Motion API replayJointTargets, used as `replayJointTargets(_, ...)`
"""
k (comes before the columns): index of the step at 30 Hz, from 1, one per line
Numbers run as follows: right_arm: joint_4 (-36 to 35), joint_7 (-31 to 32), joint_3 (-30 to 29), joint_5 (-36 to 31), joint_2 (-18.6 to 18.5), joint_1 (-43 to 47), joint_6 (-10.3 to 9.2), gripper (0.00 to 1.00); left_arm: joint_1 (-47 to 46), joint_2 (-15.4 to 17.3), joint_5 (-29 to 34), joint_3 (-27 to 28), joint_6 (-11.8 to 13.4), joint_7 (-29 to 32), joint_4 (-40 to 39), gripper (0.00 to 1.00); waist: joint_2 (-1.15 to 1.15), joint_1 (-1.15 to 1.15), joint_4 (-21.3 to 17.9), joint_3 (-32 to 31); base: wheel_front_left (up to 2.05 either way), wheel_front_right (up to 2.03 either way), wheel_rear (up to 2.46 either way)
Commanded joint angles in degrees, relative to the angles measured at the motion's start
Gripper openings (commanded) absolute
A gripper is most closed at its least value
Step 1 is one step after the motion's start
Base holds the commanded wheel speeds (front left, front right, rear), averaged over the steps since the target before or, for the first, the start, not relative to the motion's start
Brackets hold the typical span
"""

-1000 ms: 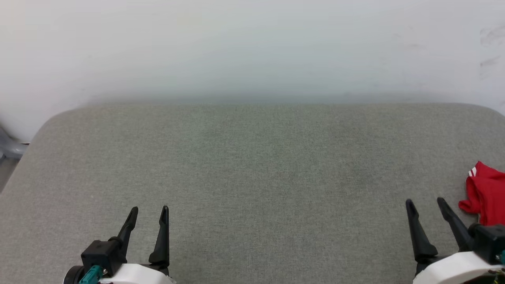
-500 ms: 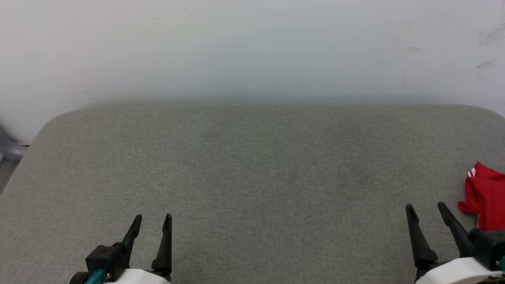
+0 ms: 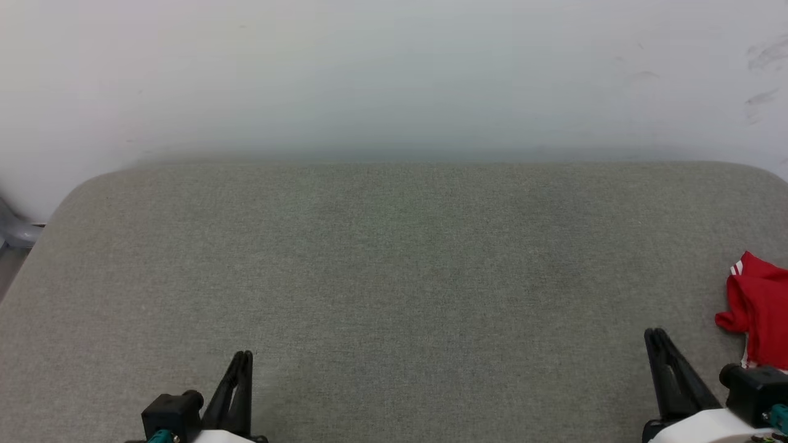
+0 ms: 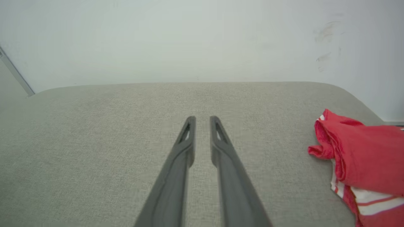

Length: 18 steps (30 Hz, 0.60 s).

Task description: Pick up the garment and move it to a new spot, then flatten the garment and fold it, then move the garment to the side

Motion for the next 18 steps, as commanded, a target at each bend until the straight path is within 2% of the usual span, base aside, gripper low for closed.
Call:
replayJointTargets(1,-0.3,-0.2,0.1,1.8,0.0,-0.5,0.0,0.0,-0.6,-0.1,-1.5,0.5,-0.3,0.4,-0.5,0.0,0.0,0.0,0.0,0.0,0.0,0.0,0.0)
replayJointTargets(18,4.6,0.1,0.3,20.9,-0.6,-4.1,-0.01,0.0,-3.0,-2.3,-16.6,4.7,-2.7,5.0,0.8,0.0,0.0,0.0,-0.1,0.3,0.0,0.0,0.0)
